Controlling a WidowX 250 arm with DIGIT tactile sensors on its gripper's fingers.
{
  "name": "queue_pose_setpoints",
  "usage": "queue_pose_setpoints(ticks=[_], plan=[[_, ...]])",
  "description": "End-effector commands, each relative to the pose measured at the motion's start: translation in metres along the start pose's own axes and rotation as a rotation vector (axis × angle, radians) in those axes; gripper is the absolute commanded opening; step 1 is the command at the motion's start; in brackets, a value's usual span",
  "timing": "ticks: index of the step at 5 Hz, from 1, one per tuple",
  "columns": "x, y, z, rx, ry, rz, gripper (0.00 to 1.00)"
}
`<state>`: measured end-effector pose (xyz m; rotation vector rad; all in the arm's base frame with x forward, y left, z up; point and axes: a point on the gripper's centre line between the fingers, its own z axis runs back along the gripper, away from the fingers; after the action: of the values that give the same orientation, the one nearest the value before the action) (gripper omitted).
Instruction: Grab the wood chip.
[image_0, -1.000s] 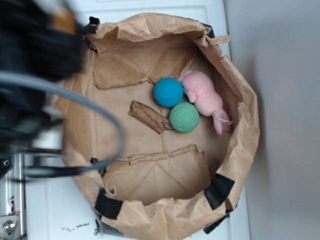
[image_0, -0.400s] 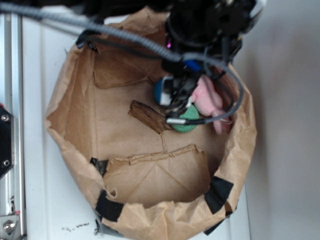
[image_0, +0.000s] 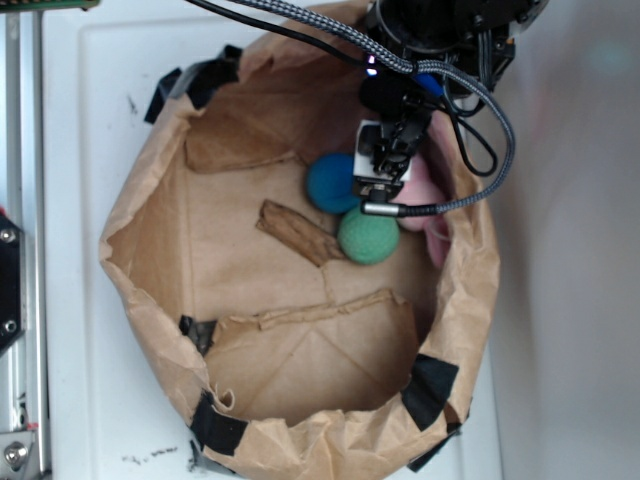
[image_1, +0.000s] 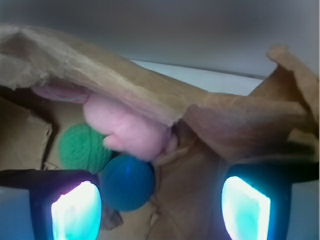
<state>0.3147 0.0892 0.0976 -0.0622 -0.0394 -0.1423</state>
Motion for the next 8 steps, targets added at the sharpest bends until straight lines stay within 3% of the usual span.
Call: queue_pose_setpoints(ticks=[1, 2, 3, 5, 6, 8], plan=[[-0.034, -0.026, 0.032, 0.047, -0.095, 0.016, 1.00], [-0.045, -0.031, 0.030, 0.029, -0.105, 0.013, 1.00], [-0.055, -0.053, 0.019, 0.041, -0.080, -0.004, 1.00], [-0.077, -0.101, -0.009, 0.068, -0.098, -0.021, 1.00], [-0.080, -0.110, -0.024, 0.054, -0.081, 0.004, 1.00], [-0.070, -0.098, -0.030, 0.017, -0.070, 0.022, 1.00]])
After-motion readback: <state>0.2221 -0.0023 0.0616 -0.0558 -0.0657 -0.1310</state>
